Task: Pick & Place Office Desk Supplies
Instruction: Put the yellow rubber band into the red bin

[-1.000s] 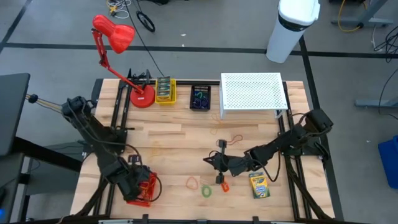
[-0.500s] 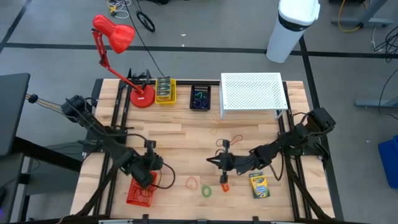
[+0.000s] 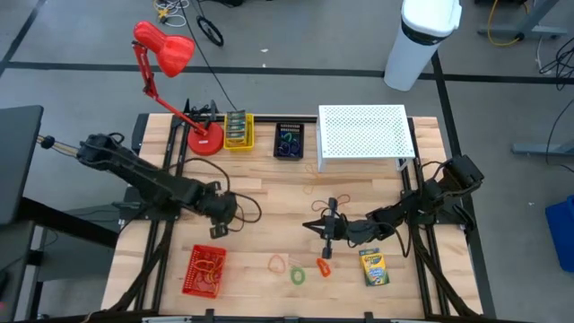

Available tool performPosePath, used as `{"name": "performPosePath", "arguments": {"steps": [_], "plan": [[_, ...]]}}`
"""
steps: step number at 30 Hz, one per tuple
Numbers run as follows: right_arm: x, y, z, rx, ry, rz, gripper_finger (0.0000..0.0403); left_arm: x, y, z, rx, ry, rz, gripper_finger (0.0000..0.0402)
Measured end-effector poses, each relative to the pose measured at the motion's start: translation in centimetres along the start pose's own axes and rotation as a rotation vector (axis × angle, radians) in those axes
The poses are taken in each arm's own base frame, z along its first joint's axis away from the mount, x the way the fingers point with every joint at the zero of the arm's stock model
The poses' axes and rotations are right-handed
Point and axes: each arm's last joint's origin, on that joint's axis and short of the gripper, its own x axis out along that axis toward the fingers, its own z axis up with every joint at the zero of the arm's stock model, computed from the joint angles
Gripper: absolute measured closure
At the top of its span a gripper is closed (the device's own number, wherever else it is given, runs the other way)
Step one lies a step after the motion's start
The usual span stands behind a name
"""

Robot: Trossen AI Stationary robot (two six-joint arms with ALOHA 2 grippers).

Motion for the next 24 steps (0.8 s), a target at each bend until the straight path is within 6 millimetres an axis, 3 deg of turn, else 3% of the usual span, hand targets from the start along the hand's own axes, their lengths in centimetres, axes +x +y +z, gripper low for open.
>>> {"name": "performPosePath", "arguments": {"steps": [6, 12, 19, 24], "plan": [[0.0, 0.0, 0.0, -0.01, 0.003, 0.011, 0.0399, 1.6, 0.9, 0.0, 0.039, 0.07, -0.024, 0.0269], [0.0, 0.0, 0.0, -0.014, 0.004, 0.012, 0.0396, 2.6, 0.5, -0.2, 0.11, 0.136, -0.072, 0.0241], [0.0, 0.1, 0.0, -0.014, 0.003, 0.02, 0.0399, 4.0, 0.4, -0.3, 0.147, 0.172, -0.022, 0.0248], [0.0, 0.1, 0.0, -0.017, 0.003, 0.02, 0.0395, 4.0, 0.3, -0.3, 0.155, 0.175, -0.035, 0.0297]]}}
